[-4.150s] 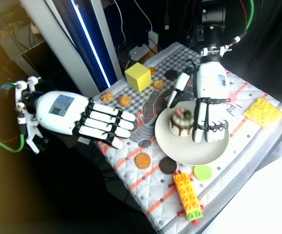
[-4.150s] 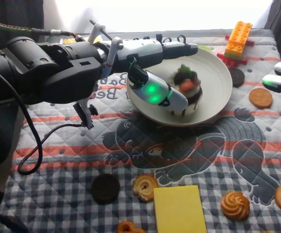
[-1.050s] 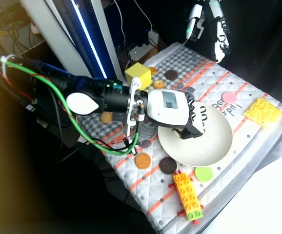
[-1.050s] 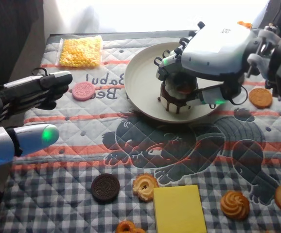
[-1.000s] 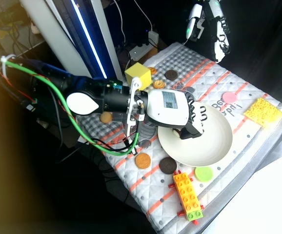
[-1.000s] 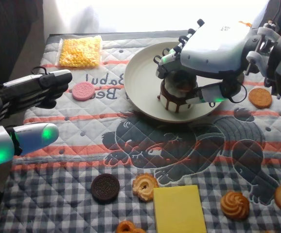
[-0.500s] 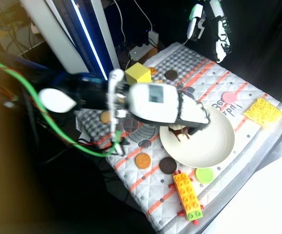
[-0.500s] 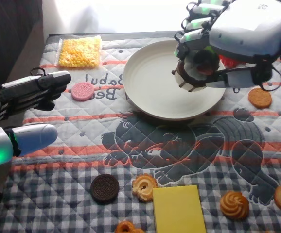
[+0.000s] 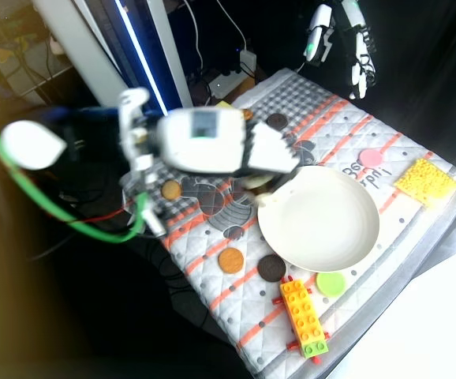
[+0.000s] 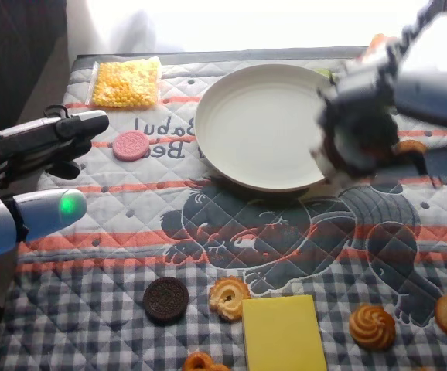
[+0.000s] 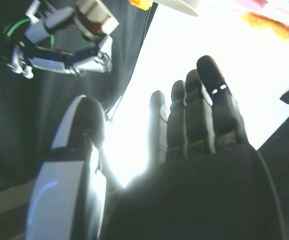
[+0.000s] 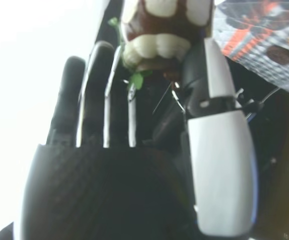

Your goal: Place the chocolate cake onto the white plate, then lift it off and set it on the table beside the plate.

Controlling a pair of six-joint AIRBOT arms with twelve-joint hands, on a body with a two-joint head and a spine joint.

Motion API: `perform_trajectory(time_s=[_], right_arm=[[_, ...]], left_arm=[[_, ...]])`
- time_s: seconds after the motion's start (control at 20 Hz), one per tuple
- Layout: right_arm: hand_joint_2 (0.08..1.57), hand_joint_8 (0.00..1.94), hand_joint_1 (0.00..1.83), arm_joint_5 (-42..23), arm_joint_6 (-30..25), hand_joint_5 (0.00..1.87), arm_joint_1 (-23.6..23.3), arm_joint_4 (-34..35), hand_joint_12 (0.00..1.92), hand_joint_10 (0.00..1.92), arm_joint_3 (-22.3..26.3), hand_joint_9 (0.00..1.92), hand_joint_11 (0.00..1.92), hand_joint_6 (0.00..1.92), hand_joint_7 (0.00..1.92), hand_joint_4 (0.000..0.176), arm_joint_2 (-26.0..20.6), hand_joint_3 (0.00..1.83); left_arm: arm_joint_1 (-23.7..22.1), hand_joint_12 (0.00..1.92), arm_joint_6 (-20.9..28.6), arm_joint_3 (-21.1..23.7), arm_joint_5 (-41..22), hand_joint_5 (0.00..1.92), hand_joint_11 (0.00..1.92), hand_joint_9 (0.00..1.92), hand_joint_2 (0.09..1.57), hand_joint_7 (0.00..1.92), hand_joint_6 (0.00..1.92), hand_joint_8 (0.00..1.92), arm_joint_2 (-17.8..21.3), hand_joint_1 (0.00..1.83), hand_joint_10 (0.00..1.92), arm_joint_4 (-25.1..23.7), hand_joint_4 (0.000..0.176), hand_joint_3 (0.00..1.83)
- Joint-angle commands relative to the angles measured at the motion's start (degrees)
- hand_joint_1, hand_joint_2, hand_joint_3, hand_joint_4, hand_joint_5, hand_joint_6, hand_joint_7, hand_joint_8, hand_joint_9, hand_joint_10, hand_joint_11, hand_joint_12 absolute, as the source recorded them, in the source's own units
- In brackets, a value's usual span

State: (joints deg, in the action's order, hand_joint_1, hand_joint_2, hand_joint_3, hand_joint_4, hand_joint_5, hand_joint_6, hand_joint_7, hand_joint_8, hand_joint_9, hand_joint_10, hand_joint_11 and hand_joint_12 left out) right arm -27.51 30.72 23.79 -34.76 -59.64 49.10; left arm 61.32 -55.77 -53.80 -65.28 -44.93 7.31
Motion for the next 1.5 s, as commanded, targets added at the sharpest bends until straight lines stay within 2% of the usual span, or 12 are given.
perform_trajectory(time_s=[0.0, 0.25, 0.45, 0.5, 0.55, 0.75, 0.9, 0.95, 1.1, 1.2, 1.35, 1.45], right_arm=[[1.31, 1.71, 1.14, -7.47, -2.19, 0.64, 0.28, 0.73, 1.92, 1.90, 0.72, 0.58, 0.66, 1.36, 0.67, 0.000, -1.23, 0.00], [1.28, 1.61, 1.18, -7.74, -6.82, 0.64, 5.34, -2.20, 1.92, 1.87, 3.47, 0.70, 0.71, 1.34, 0.76, 0.000, -5.63, 0.00], [1.26, 1.75, 1.09, -5.51, -13.54, 0.70, 6.92, -8.80, 1.92, 1.92, 3.22, 1.22, 1.29, 1.42, 1.04, 0.000, -5.34, 0.00], [1.27, 1.54, 1.17, -5.21, -14.79, 0.61, 7.62, -9.71, 1.92, 1.82, 2.98, 0.97, 1.06, 1.41, 0.87, 0.000, -5.10, 0.00], [1.20, 0.76, 1.09, -4.67, -16.58, 0.19, 8.96, -11.03, 1.90, 1.31, 2.54, 0.28, 0.22, 0.83, 0.31, 0.000, -4.74, 0.00], [1.17, 0.03, 0.74, -3.44, -17.60, 0.00, 10.67, -11.64, 1.78, 0.30, 1.69, 0.00, 0.00, 0.02, 0.00, 0.023, -3.59, 0.00], [1.09, 0.00, 0.56, -2.56, -17.64, 0.00, 10.69, -11.65, 0.97, 0.00, 1.24, 0.00, 0.00, 0.00, 0.00, 0.068, -2.90, 0.00], [1.07, 0.00, 0.52, -2.46, -17.64, 0.00, 10.69, -11.66, 0.19, 0.00, 1.22, 0.00, 0.00, 0.00, 0.00, 0.091, -2.86, 0.00], [1.02, 0.00, 0.53, -2.57, -17.63, 0.00, 10.56, -11.54, 0.00, 0.00, 1.52, 0.00, 0.00, 0.00, 0.00, 0.083, -3.76, 0.00], [1.00, 0.00, 0.54, -3.78, -17.59, 0.00, 9.55, -11.41, 0.00, 0.00, 2.64, 0.00, 0.00, 0.00, 0.00, 0.162, -5.69, 0.00], [1.00, 0.00, 0.57, -6.13, -12.79, 0.00, 7.96, -7.94, 0.00, 0.00, 5.64, 0.00, 0.00, 0.00, 0.00, 0.077, -9.34, 0.00], [1.00, 0.00, 0.57, -8.49, -9.20, 0.00, 7.95, -4.76, 0.00, 0.00, 7.13, 0.00, 0.00, 0.00, 0.00, 0.093, -11.29, 0.00]], left_arm=[[-0.17, 1.07, 0.65, -0.26, -6.85, 0.28, 0.00, 0.24, 1.23, 0.21, 0.00, 0.01, 0.45, 0.62, 0.02, 1.07, 0.080, 0.00], [-0.16, 1.04, 0.66, -0.39, -6.79, 0.26, 0.00, 0.24, 1.24, 0.22, 0.00, 0.01, 0.46, 0.64, 0.02, 1.29, 0.069, 0.00], [-0.16, 0.96, 0.67, -0.43, -6.81, 0.22, 0.00, 0.23, 1.23, 0.18, 0.00, 0.00, 0.46, 0.62, 0.01, 1.47, 0.062, 0.00], [-0.16, 0.99, 0.67, -0.44, -6.80, 0.22, 0.00, 0.24, 1.23, 0.18, 0.00, 0.00, 0.46, 0.60, 0.01, 1.47, 0.060, 0.00], [-0.16, 0.99, 0.67, -0.48, -6.81, 0.22, 0.00, 0.23, 1.24, 0.19, 0.00, 0.00, 0.45, 0.64, 0.01, 1.47, 0.060, 0.00], [-0.16, 0.98, 0.68, -0.45, -6.85, 0.23, 0.00, 0.24, 1.24, 0.19, 0.00, 0.00, 0.45, 0.65, 0.02, 1.63, 0.069, 0.00], [-0.16, 0.91, 0.72, -0.44, -7.01, 0.10, 0.00, 0.22, 1.25, 0.11, 0.00, 0.00, 0.45, 0.66, 0.00, 1.68, 0.061, 0.00], [-0.16, 0.84, 0.74, -0.44, -7.01, 0.06, 0.00, 0.18, 1.25, 0.06, 0.00, 0.00, 0.45, 0.65, 0.00, 1.68, 0.093, 0.00], [0.14, 0.61, 0.92, -0.41, -7.16, 0.04, 0.00, 0.12, 1.24, 0.04, 0.00, 0.00, 0.45, 0.68, 0.00, 1.75, 0.130, 0.00], [0.26, 0.53, 0.94, -0.41, -7.35, 0.03, 0.00, 0.10, 1.23, 0.04, 0.00, 0.00, 0.46, 0.65, 0.00, 1.85, 0.131, 0.00], [0.59, 0.39, 0.94, -0.40, -7.59, 0.04, 0.00, 0.07, 1.21, 0.02, 0.00, 0.00, 0.47, 0.64, 0.00, 2.14, 0.125, 0.00], [0.81, 0.38, 0.94, -0.37, -7.72, 0.02, 0.00, 0.06, 1.22, 0.01, 0.00, 0.00, 0.47, 0.62, 0.00, 2.35, 0.138, 0.00]])
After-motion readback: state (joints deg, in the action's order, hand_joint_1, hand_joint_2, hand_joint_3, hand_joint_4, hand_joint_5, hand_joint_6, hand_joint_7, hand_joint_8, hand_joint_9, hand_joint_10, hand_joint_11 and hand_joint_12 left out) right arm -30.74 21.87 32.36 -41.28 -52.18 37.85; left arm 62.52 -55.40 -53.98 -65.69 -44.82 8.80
